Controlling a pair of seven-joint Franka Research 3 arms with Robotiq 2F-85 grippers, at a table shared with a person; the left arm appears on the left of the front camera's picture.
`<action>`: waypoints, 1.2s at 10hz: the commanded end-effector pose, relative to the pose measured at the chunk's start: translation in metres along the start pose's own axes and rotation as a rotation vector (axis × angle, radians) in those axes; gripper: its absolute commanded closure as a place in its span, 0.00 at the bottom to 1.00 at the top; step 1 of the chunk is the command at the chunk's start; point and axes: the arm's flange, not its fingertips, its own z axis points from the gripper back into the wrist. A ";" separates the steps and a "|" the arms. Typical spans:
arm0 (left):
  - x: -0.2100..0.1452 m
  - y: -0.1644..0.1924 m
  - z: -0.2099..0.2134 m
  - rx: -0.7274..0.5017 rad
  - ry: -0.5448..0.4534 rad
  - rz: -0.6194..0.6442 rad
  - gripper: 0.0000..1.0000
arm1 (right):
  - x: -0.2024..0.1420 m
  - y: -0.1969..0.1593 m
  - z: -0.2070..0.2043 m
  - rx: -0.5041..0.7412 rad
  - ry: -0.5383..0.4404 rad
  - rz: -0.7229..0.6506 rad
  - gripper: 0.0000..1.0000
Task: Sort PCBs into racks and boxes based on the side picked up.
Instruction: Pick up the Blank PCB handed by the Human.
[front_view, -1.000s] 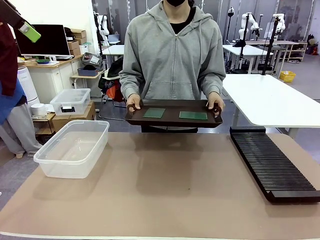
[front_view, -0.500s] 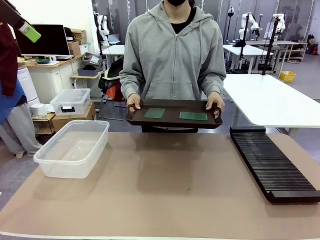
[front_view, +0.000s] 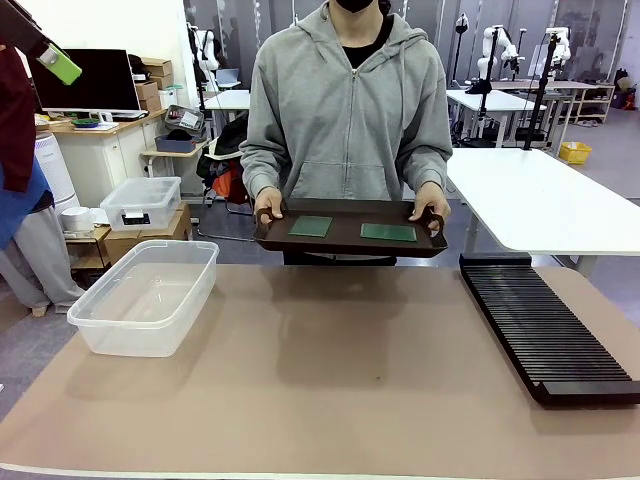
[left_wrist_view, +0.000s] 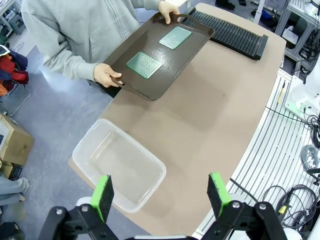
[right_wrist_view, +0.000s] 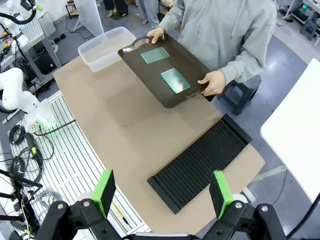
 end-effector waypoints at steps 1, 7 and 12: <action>-0.001 0.000 -0.001 -0.007 -0.007 -0.004 0.00 | 0.001 0.006 0.001 -0.007 0.008 0.004 0.00; -0.001 0.000 -0.001 -0.007 -0.007 -0.004 0.00 | 0.001 0.006 0.001 -0.007 0.008 0.004 0.00; -0.001 0.000 -0.001 -0.007 -0.007 -0.004 0.00 | 0.001 0.006 0.001 -0.007 0.008 0.004 0.00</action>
